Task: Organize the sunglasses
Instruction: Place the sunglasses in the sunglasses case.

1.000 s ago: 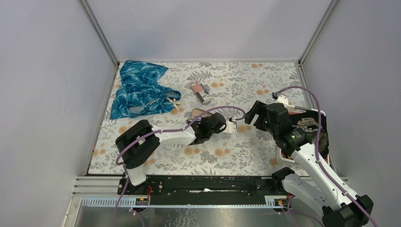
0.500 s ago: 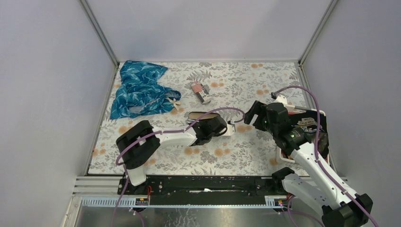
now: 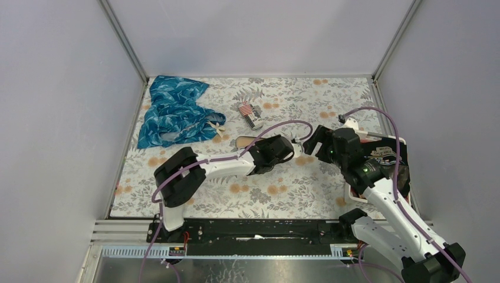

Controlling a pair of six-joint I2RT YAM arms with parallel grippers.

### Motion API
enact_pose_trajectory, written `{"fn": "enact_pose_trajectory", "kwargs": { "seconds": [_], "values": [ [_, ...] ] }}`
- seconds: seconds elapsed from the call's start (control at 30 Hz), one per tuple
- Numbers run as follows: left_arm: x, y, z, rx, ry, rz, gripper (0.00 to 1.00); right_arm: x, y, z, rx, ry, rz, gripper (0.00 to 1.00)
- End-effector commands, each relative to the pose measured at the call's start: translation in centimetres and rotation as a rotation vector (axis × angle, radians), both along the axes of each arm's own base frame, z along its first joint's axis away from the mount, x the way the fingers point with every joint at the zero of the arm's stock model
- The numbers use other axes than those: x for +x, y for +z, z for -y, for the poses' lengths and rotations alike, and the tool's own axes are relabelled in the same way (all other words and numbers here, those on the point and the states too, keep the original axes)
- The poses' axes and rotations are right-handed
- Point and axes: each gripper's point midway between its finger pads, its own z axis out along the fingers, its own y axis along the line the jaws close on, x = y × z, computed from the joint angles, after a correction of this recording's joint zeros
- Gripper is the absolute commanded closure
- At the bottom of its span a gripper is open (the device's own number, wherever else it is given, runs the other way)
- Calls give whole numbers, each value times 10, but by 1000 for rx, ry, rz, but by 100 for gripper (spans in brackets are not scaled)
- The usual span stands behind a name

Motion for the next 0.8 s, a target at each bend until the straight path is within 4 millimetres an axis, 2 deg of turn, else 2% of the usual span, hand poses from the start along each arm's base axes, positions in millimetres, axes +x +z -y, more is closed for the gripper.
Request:
{"fn": "enact_pose_trajectory", "kwargs": {
  "seconds": [0.0, 0.13, 0.33, 0.43, 0.6, 0.77],
  "values": [
    [-1, 9, 6, -34, 37, -1, 37, 4, 22, -1, 25, 1, 58, 11],
    [3, 29, 13, -87, 68, 10, 36, 3, 20, -1, 26, 4, 55, 11],
    [8, 87, 30, -266, 108, 47, 33, 5, 16, -7, 34, 31, 40, 11],
    [9, 113, 32, -364, 166, 60, 31, 6, 13, -14, 36, 67, 31, 11],
    [12, 138, 5, -581, 446, -53, 27, 12, 7, -40, 40, 217, -5, 11],
    [-4, 147, -34, -925, 667, -238, 28, 21, -20, -83, 77, 443, -116, 10]
  ]
}}
